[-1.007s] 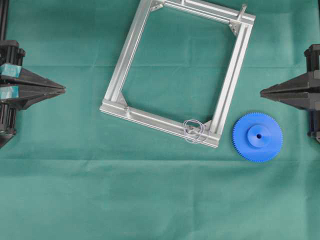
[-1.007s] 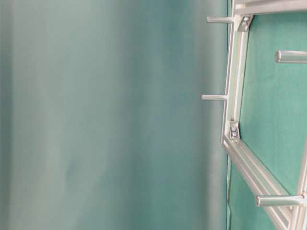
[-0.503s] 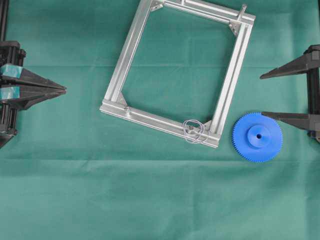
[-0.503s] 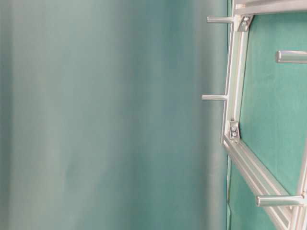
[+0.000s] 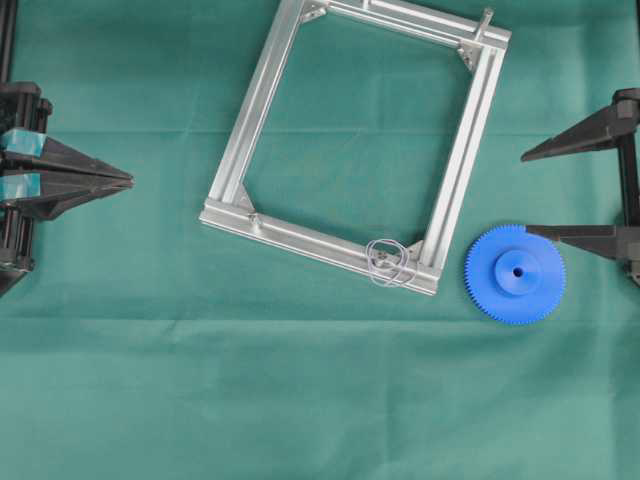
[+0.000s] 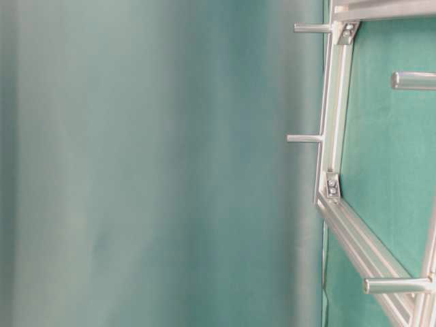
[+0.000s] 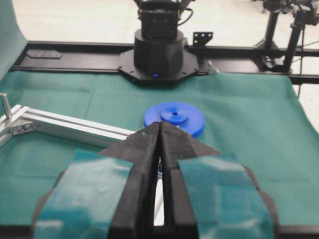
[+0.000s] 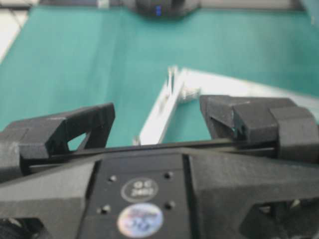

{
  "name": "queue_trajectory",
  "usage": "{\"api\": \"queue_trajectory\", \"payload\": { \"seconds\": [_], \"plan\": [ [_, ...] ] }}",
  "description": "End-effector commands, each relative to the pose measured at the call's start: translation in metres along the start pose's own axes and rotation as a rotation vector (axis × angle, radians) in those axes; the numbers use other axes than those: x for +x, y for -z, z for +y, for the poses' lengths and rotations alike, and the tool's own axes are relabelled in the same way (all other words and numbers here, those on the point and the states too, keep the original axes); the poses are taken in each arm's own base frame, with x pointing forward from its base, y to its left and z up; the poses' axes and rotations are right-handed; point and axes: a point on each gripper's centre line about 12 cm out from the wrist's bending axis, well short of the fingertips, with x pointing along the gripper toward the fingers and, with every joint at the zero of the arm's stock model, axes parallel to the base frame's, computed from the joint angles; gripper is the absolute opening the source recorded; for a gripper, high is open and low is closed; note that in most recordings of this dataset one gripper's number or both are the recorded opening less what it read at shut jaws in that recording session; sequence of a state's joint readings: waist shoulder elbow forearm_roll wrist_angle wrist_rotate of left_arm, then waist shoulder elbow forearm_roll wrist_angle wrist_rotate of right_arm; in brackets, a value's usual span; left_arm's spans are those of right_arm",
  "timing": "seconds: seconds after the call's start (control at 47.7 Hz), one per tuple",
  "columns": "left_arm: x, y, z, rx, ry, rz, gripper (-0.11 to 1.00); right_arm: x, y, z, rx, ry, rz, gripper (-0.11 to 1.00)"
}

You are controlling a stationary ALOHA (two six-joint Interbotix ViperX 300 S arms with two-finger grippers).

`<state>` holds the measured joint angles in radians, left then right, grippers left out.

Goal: Find the location of the shaft and insert the gear.
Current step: 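Open the right gripper and move it toward the blue gear's hub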

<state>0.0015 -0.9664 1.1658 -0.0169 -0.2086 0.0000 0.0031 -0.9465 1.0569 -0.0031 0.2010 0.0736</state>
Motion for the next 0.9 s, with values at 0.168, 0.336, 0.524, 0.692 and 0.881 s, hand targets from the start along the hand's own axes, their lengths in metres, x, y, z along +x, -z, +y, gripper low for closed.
{"api": "queue_trajectory", "payload": {
  "seconds": [0.168, 0.336, 0.524, 0.692, 0.881],
  "plan": [
    [0.002, -0.01, 0.0, 0.003, -0.001, -0.023, 0.02, -0.006, -0.008, 0.002, 0.069, 0.012, 0.173, 0.91],
    [0.002, -0.011, 0.0, 0.003, -0.001, -0.025, 0.02, -0.011, -0.004, 0.002, 0.081, 0.025, 0.283, 0.91],
    [0.002, -0.011, 0.0, 0.003, -0.001, -0.025, 0.02, -0.016, 0.004, 0.003, 0.101, 0.028, 0.408, 0.91],
    [0.002, -0.01, 0.0, 0.002, -0.001, -0.023, 0.02, -0.014, 0.011, 0.005, 0.127, 0.018, 0.483, 0.91],
    [0.002, -0.01, 0.0, 0.0, -0.001, -0.017, 0.02, -0.012, 0.017, 0.009, 0.139, -0.001, 0.529, 0.91]
  ]
}}
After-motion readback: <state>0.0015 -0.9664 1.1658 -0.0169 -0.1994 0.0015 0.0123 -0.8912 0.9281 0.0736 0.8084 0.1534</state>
